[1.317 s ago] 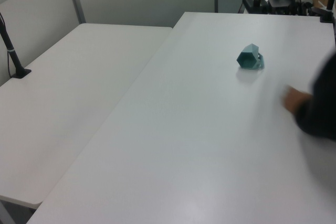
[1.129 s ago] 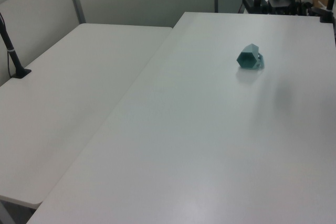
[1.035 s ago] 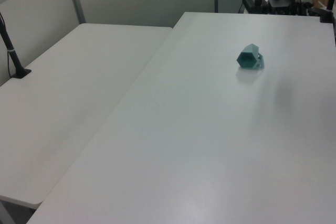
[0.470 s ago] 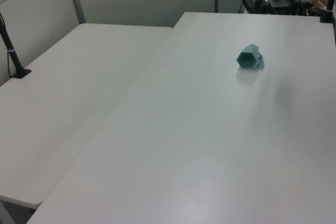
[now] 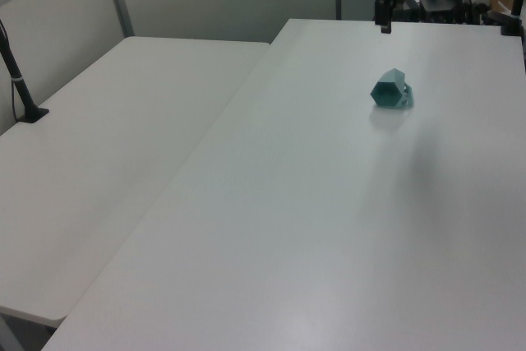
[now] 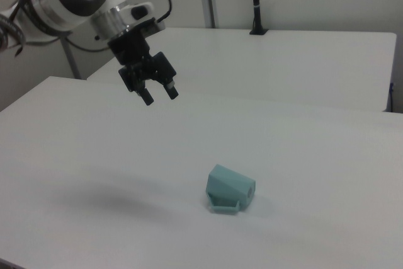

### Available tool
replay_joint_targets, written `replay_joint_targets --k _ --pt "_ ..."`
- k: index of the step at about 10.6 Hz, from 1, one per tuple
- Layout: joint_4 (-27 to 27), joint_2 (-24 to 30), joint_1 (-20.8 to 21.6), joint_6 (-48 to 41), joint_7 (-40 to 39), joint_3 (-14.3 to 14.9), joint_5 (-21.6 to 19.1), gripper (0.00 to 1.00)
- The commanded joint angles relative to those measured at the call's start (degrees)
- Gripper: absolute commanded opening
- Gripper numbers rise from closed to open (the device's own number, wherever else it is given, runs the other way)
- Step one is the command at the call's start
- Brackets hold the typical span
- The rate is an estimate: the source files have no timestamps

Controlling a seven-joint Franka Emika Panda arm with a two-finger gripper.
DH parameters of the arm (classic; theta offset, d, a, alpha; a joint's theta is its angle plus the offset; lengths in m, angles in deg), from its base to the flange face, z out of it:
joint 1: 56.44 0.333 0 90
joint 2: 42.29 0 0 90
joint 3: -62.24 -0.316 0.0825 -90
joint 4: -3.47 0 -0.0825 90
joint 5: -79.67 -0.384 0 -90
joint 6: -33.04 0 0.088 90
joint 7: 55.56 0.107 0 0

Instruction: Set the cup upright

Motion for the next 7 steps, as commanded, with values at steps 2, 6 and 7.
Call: replay_joint_targets --k 2,6,7 --pt "-2.9 -9.3 9.0 1.0 12.2 0.1 16.6 1.0" --pt "-4.7 -18.4 12.3 0.7 18.8 0.1 27.6 1.0" --pt "-4.8 -19.7 11.9 0.7 20.8 0.1 29.2 1.0"
